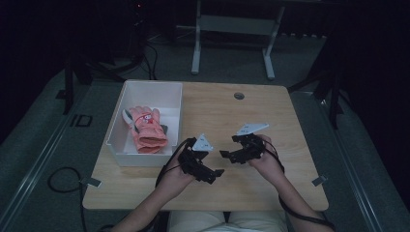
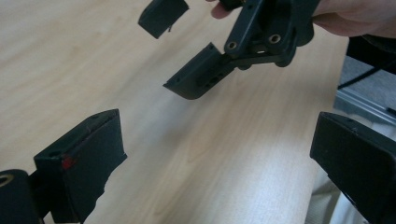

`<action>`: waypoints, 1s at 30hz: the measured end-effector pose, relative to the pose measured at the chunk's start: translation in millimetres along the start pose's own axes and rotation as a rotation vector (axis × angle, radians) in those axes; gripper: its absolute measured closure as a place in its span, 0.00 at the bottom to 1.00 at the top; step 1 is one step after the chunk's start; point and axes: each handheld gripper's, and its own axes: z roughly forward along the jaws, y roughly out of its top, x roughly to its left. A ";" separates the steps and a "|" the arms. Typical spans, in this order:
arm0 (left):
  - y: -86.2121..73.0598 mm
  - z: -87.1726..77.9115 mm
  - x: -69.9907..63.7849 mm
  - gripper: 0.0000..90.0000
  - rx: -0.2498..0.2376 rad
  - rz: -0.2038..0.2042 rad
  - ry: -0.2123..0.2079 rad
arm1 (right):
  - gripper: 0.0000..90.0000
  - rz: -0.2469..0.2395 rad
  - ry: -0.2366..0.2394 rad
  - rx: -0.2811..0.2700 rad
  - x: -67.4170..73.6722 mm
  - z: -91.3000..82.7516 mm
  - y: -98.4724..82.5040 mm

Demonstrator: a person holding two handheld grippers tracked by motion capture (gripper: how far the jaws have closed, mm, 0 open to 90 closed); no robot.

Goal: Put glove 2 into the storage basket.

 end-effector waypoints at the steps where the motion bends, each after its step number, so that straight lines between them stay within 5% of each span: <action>1: -2.0 3.5 -1.2 0.03 0.007 0.005 -0.007 | 0.20 0.000 -0.004 0.004 -0.4 1.3 -4.5; 14: -23.3 36.8 -7.1 0.03 0.033 0.014 -0.046 | 0.19 0.017 -0.035 0.024 -5.6 12.1 -40.6; 30: -37.6 50.6 -8.9 0.03 0.025 0.015 -0.055 | 0.16 0.027 -0.057 0.031 -5.1 23.8 -64.2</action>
